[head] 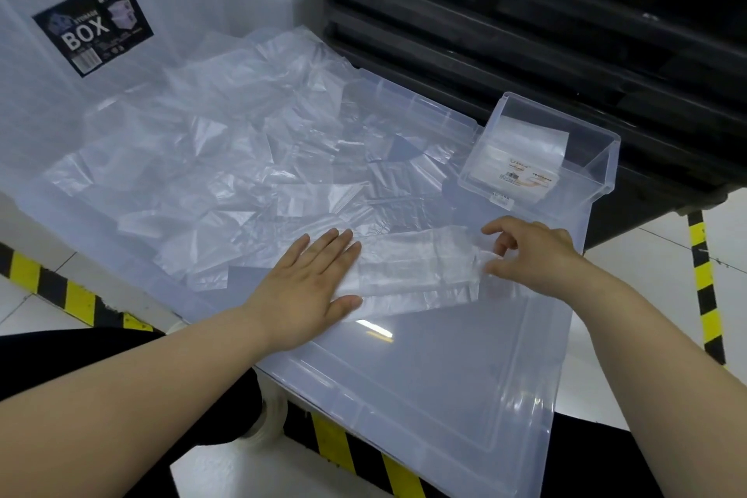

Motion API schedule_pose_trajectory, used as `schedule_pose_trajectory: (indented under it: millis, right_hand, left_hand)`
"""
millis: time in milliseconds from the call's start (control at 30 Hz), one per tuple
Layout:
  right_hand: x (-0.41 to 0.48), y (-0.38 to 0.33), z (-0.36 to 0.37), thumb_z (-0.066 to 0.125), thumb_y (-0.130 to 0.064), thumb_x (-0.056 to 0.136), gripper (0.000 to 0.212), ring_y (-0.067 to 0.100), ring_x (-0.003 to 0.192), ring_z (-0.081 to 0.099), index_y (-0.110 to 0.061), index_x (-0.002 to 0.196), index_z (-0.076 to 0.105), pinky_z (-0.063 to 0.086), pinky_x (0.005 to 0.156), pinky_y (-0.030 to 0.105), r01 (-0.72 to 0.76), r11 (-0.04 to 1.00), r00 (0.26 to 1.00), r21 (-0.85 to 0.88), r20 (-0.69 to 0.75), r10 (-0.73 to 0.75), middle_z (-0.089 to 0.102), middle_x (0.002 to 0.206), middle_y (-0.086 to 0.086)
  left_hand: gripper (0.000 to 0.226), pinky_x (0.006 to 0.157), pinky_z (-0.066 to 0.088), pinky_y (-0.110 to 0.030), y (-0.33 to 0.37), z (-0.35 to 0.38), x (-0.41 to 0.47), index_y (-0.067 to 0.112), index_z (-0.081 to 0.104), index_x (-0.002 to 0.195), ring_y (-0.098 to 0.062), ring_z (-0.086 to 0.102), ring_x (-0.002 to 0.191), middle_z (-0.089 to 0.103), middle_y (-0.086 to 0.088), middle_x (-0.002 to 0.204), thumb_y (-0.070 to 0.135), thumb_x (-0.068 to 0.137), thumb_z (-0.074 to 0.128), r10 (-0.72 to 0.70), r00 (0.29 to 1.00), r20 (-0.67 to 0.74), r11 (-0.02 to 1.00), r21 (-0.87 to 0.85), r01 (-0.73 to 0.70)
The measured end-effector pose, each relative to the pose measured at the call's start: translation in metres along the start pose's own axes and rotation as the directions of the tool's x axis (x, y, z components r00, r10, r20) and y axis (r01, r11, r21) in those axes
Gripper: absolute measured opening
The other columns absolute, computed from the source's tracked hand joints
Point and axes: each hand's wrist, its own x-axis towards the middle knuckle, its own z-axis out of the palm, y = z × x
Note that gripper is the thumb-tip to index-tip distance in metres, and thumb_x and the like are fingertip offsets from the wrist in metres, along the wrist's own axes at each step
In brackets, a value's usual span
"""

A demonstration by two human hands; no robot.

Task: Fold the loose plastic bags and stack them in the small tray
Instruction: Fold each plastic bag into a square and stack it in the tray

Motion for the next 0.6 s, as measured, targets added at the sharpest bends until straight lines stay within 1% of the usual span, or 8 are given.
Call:
schedule_pose_trajectory:
  millis: [167, 267, 333, 400, 433, 467, 533, 600]
  right_hand:
    - [0.004, 0.007, -0.002, 0.049, -0.022, 0.094, 0.028, 0.012, 0.093, 0.042, -0.026, 0.121, 0.049, 0.022, 0.097, 0.028, -0.075, 0.997, 0.994, -0.007, -0.078, 0.075, 0.051, 0.095, -0.006]
    - [0.003, 0.01, -0.008, 0.043, -0.019, 0.094, 0.032, 0.024, 0.112, 0.045, -0.022, 0.126, 0.047, 0.024, 0.1, 0.032, -0.202, 0.976, 0.966, -0.085, -0.179, 0.184, 0.056, 0.117, 0.004]
    - [0.001, 0.008, -0.008, 0.042, -0.018, 0.095, 0.036, 0.027, 0.122, 0.038, -0.017, 0.131, 0.045, 0.024, 0.102, 0.035, -0.201, 0.973, 0.946, -0.112, -0.282, 0.163, 0.047, 0.131, 0.009]
    - [-0.004, -0.009, 0.003, 0.041, -0.016, 0.096, 0.04, 0.028, 0.131, 0.031, -0.011, 0.136, 0.042, 0.02, 0.109, 0.034, -0.101, 0.993, 0.927, -0.058, -0.367, 0.072, 0.036, 0.143, 0.013]
    - [-0.007, -0.021, 0.014, 0.04, -0.014, 0.096, 0.04, 0.029, 0.134, 0.031, -0.007, 0.135, 0.043, 0.021, 0.111, 0.034, -0.005, 0.997, 0.908, -0.077, -0.419, -0.028, 0.034, 0.146, 0.015]
    - [-0.008, -0.033, 0.027, 0.04, -0.014, 0.093, 0.04, 0.032, 0.131, 0.039, -0.002, 0.13, 0.049, 0.03, 0.108, 0.037, 0.111, 0.985, 0.871, -0.131, -0.464, -0.16, 0.039, 0.142, 0.019]
    - [-0.012, -0.054, 0.058, 0.038, -0.022, 0.082, 0.046, 0.035, 0.111, 0.059, 0.001, 0.113, 0.063, 0.048, 0.087, 0.047, 0.323, 0.925, 0.842, -0.2, -0.386, -0.377, 0.057, 0.124, 0.023]
    - [-0.019, -0.066, 0.082, 0.034, -0.03, 0.084, 0.049, 0.029, 0.109, 0.061, -0.004, 0.112, 0.065, 0.049, 0.087, 0.043, 0.42, 0.866, 0.832, -0.272, -0.264, -0.487, 0.062, 0.12, 0.017]
  left_hand:
    - [0.103, 0.087, -0.038, -0.014, 0.001, -0.001, 0.0, 0.025, -0.031, 0.124, -0.004, -0.04, 0.118, -0.037, 0.012, 0.13, 0.072, 0.034, -0.048, -0.004, 1.0, -0.007, 1.0, -0.012, 0.003]
    - [0.102, 0.09, -0.036, -0.014, 0.0, 0.001, 0.0, 0.025, -0.028, 0.126, -0.006, -0.039, 0.118, -0.034, 0.013, 0.13, 0.074, 0.038, -0.045, 0.005, 0.999, -0.031, 0.999, -0.033, -0.006]
    - [0.102, 0.094, -0.034, -0.014, -0.001, 0.002, -0.001, 0.023, -0.023, 0.128, -0.009, -0.037, 0.12, -0.028, 0.012, 0.133, 0.076, 0.044, -0.041, 0.017, 0.999, -0.05, 0.998, -0.053, -0.02]
    - [0.102, 0.095, -0.033, -0.015, 0.0, 0.003, 0.0, 0.022, -0.021, 0.129, -0.01, -0.037, 0.121, -0.027, 0.012, 0.134, 0.077, 0.045, -0.04, 0.015, 0.998, -0.058, 0.999, -0.047, -0.018]
    - [0.103, 0.094, -0.033, -0.015, 0.001, 0.001, 0.0, 0.022, -0.021, 0.129, -0.011, -0.037, 0.12, -0.028, 0.011, 0.133, 0.076, 0.044, -0.041, 0.007, 0.998, -0.064, 0.998, -0.055, -0.011]
    - [0.102, 0.095, -0.033, -0.015, 0.002, 0.001, 0.0, 0.021, -0.022, 0.129, -0.011, -0.038, 0.12, -0.029, 0.011, 0.132, 0.076, 0.045, -0.041, -0.003, 0.998, -0.067, 0.998, -0.058, -0.001]
    - [0.098, 0.098, -0.029, -0.016, 0.001, 0.002, 0.001, 0.019, -0.017, 0.132, -0.015, -0.031, 0.125, -0.027, 0.009, 0.135, 0.075, 0.053, -0.038, 0.006, 0.996, -0.092, 1.0, -0.01, -0.007]
    - [0.091, 0.105, -0.017, -0.019, 0.001, 0.0, 0.001, 0.008, 0.003, 0.136, -0.023, -0.003, 0.134, -0.005, -0.001, 0.142, 0.07, 0.075, -0.022, 0.028, 0.997, -0.069, 0.999, 0.024, -0.026]
